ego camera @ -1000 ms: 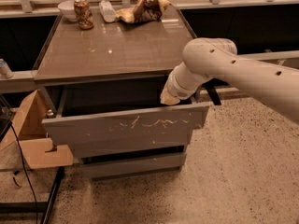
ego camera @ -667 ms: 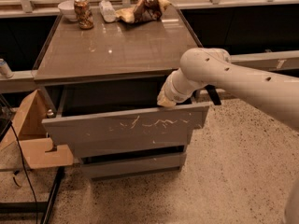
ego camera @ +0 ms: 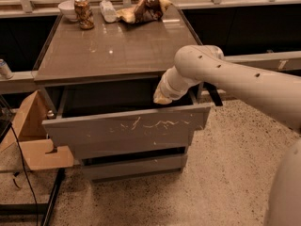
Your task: Open top drawer
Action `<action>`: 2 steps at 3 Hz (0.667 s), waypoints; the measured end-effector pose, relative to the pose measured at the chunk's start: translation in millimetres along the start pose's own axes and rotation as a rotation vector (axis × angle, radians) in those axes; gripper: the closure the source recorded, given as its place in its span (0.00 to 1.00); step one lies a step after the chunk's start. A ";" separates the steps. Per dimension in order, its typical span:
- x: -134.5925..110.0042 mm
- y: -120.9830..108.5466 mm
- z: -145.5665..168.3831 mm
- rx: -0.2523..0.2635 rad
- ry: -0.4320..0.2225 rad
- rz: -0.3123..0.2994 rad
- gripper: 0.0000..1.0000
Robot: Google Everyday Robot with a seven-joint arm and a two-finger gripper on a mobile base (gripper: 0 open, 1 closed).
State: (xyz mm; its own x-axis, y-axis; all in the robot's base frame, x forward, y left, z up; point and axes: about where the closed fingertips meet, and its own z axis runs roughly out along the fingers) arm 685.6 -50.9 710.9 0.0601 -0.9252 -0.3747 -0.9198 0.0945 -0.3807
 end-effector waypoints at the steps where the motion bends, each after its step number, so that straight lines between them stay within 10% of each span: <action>1: -6.1 -3.0 7.0 -0.011 0.001 -0.015 1.00; 2: -2.4 6.6 19.6 -0.055 0.014 -0.020 1.00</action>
Offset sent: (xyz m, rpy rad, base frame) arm 0.0010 0.0103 -0.0237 -0.0340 0.0640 0.0392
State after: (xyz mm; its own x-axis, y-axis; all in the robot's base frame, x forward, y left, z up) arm 687.0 -40.8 692.7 0.0737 -0.9320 -0.3550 -0.9384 0.0557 -0.3411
